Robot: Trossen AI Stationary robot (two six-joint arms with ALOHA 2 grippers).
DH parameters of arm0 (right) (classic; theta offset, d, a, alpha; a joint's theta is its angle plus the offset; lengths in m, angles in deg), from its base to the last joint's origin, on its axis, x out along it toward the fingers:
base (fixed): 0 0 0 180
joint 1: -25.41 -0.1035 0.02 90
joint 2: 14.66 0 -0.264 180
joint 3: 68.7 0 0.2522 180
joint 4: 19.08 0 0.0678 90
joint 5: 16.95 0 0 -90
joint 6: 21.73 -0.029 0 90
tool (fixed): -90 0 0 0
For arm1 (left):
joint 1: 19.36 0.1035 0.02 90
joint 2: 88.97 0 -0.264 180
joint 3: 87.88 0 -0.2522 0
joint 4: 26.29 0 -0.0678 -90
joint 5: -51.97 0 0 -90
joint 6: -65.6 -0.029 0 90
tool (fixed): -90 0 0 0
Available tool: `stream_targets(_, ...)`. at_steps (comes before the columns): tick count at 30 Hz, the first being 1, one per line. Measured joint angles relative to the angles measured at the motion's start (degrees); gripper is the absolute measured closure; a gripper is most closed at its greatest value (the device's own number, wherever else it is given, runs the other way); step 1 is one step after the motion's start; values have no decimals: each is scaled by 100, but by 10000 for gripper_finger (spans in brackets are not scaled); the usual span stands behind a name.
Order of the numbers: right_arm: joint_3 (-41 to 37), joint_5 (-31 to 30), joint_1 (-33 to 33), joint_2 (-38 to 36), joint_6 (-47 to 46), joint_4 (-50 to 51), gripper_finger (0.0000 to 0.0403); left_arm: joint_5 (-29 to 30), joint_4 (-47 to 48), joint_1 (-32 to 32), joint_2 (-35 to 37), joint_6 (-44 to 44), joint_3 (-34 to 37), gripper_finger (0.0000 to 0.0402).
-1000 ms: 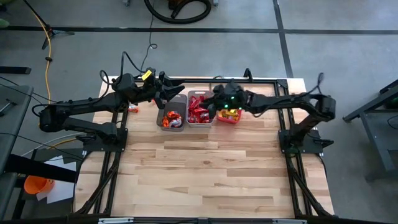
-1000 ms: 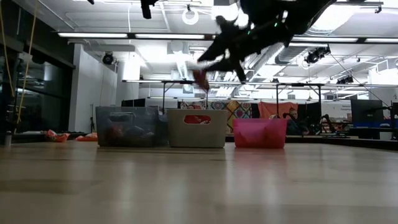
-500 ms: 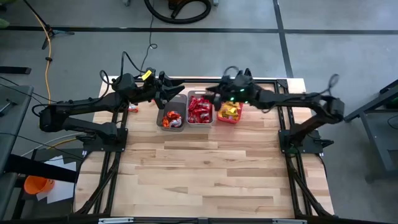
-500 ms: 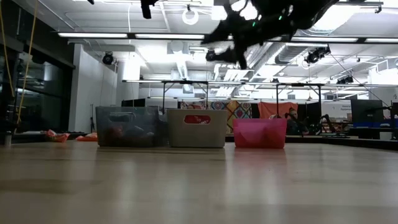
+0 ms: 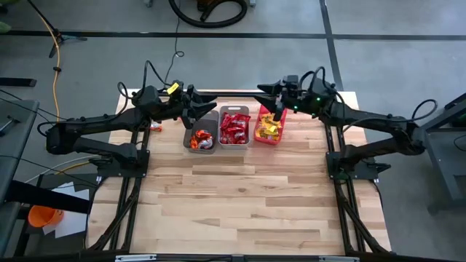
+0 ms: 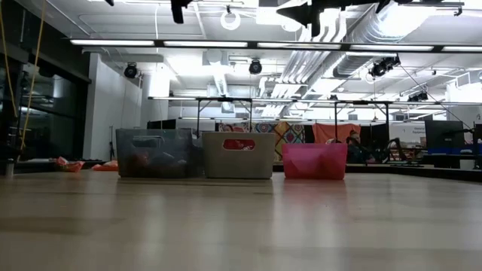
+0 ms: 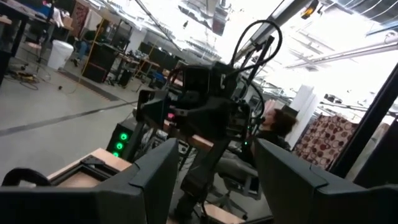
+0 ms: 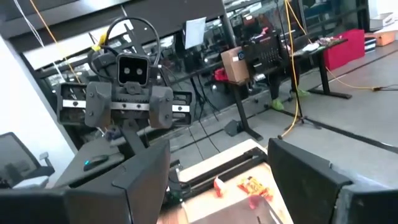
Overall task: Sort candy
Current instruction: Put the top left candy into the black bin
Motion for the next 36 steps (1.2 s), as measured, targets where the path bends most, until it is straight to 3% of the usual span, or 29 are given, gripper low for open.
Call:
stream_targets(9, 0, 0, 0, 12, 2, 174, 137, -12, 174, 1, 0, 396, 4, 202)
stream_targets(11, 0, 0, 0, 12, 6, 213, 137, 260, 422, 22, 2, 301, 2, 202)
stream_targets(15, 0, 0, 0, 13, -40, 378, 137, 1034, 2216, 573, -9, 745, -322, 202)
stream_targets(20, -1, -2, -9, 13, -43, 619, 137, 1026, 4495, 1896, -238, 765, -988, 202)
stream_targets(26, -2, -2, -11, 13, -147, 742, 137, 1216, 5998, 3176, -1056, 638, -954, 202)
stream_targets(31, -2, -3, -11, 13, -378, 919, 137, 925, 6020, 3690, -1773, 597, -562, 202)
stream_targets(36, -2, -2, -11, 15, -536, 1132, 137, 730, 5675, 3797, -2011, 625, 42, 202)
